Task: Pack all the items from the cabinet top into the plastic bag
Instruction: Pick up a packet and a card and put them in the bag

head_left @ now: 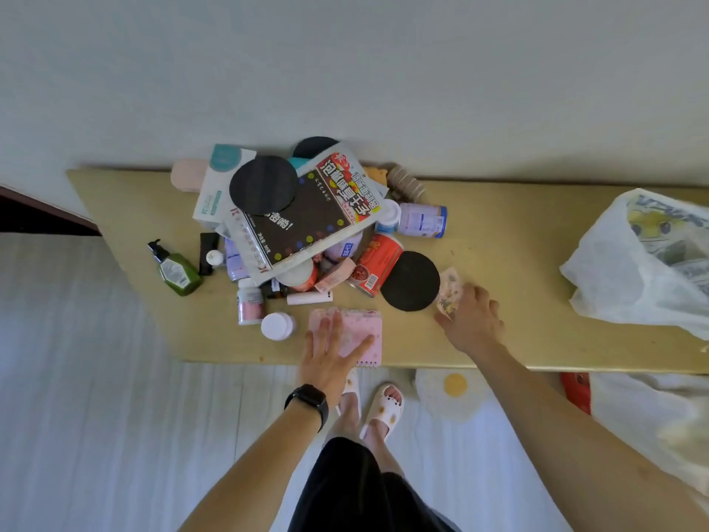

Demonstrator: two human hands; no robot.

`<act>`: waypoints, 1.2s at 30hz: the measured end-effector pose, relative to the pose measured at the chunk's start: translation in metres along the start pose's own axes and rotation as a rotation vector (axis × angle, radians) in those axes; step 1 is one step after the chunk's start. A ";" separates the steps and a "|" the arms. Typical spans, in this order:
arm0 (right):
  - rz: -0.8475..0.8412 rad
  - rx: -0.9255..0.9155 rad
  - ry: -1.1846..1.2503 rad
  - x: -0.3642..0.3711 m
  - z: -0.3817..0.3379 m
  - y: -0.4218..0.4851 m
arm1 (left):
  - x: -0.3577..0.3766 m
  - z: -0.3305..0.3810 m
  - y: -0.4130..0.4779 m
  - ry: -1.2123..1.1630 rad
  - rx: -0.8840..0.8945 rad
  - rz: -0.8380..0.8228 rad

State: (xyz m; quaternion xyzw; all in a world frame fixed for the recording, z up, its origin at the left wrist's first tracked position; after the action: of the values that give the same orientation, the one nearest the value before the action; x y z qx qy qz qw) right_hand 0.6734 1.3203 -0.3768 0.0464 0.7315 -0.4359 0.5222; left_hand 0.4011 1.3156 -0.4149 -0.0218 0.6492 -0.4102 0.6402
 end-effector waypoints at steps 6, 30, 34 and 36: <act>-0.077 0.300 0.213 0.019 0.034 -0.020 | 0.004 0.020 0.003 0.119 0.176 -0.031; -0.088 0.111 0.933 -0.039 0.193 -0.086 | -0.127 0.101 0.019 0.000 -0.176 0.022; -0.025 0.045 1.015 -0.089 0.250 -0.081 | -0.169 0.172 0.028 -0.312 -0.213 0.167; 0.004 0.020 1.043 -0.113 0.280 -0.080 | -0.189 0.224 0.039 -0.375 -0.159 0.195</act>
State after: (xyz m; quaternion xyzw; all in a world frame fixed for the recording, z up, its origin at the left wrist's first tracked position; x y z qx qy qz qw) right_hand 0.8847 1.1230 -0.2597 0.2637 0.8902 -0.3607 0.0889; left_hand 0.6449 1.3331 -0.2484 -0.0849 0.5482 -0.2828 0.7825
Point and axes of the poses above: each hand's wrist, its own y-axis towards the middle knuckle, its own x-axis out of the palm, z = x × y, the point moved 7 cm from there along y, towards the middle knuckle, and after that the axes turned 2 degrees about -y, right-handed, at the moved point
